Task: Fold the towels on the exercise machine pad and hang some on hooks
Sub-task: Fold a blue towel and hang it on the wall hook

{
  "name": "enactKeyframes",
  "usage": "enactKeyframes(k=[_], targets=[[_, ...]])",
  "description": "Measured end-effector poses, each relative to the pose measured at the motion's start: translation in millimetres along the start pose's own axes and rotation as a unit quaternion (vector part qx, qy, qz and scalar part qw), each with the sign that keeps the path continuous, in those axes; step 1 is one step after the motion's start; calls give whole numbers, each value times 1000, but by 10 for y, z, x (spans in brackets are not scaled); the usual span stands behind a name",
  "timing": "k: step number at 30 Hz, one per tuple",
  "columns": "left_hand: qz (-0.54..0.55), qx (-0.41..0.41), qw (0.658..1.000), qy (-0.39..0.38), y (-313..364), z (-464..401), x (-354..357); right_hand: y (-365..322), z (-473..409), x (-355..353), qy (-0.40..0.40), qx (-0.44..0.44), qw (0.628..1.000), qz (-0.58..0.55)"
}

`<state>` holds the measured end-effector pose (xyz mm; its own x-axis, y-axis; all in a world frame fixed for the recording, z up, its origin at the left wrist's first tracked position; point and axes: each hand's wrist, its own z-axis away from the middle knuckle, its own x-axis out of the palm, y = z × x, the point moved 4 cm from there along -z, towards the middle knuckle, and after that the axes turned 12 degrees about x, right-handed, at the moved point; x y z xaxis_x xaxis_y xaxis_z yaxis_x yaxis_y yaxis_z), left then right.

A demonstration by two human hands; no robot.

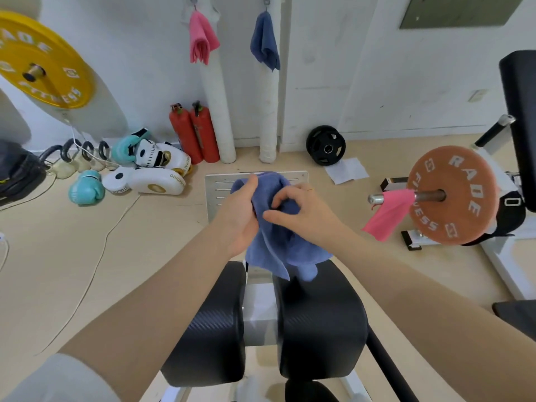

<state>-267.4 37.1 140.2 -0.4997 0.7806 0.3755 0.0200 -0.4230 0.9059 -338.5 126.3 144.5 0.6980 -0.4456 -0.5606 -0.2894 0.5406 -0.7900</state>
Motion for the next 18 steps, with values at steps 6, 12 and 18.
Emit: enactKeyframes(k=[6, 12, 18], targets=[[-118, -27, 993, -2, -53, 193, -75, -114, 183, 303, 62, 15, 991, 116], [-224, 45, 971, -67, -17, 518, -284, -72, 161, 417, 72, 179, 948, -255], [-422, 183, 887, -47, -224, 855, -577, -77, 277, 638, 51, 284, 792, -537]])
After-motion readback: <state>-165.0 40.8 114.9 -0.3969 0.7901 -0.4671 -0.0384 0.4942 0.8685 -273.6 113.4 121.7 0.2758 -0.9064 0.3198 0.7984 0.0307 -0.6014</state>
